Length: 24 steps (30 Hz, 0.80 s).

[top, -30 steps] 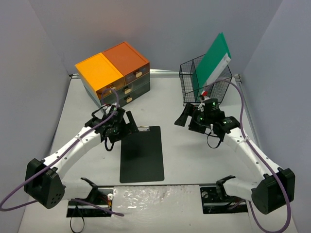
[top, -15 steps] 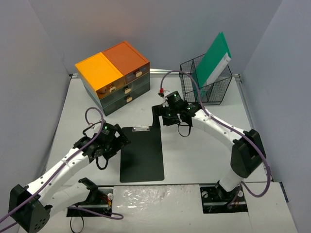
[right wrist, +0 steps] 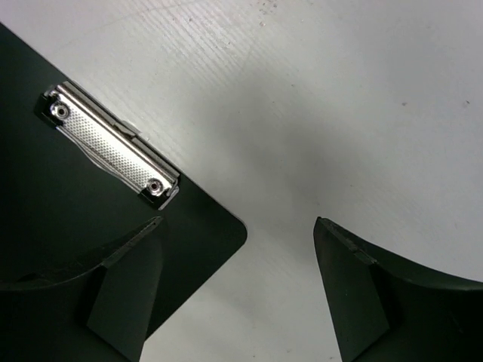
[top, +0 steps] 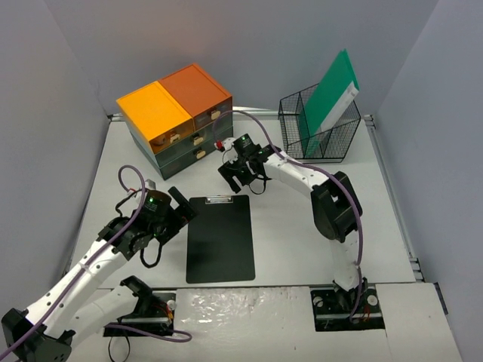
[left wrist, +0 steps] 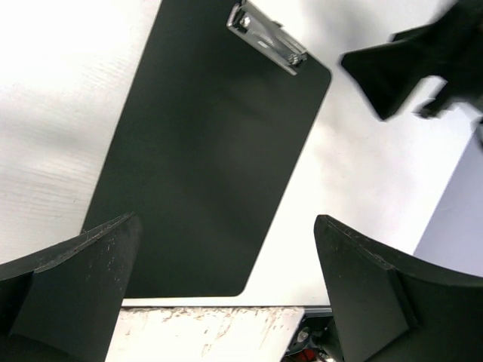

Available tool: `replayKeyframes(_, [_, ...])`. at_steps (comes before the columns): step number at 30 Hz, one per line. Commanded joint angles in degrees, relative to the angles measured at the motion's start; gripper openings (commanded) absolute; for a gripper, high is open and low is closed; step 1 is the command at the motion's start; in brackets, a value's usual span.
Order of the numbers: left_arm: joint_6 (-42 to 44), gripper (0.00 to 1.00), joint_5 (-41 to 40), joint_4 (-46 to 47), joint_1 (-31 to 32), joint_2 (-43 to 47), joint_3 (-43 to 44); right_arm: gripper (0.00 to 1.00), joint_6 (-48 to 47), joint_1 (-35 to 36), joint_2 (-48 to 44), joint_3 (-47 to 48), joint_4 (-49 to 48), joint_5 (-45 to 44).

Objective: Organize the desk

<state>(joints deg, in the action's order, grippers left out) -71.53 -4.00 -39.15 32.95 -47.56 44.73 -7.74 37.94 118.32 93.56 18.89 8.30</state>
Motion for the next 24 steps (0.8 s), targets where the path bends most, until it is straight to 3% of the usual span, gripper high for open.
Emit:
replayKeyframes(1, [-0.26,0.97,-1.28,-0.38,0.27,1.63,3.88,0.7,-4.4,2.47,1.44,5.22,1.9,-0.11])
replayKeyframes(12, [0.56,0.97,-1.05,-1.05,0.27,2.84,4.06,0.68,-4.77,8.05,4.74,8.45,2.43,-0.43])
replayKeyframes(24, [0.62,0.97,-1.89,-2.27,0.27,4.38,4.32,0.66,-5.29,8.56,6.31,8.15,2.29,-0.35])
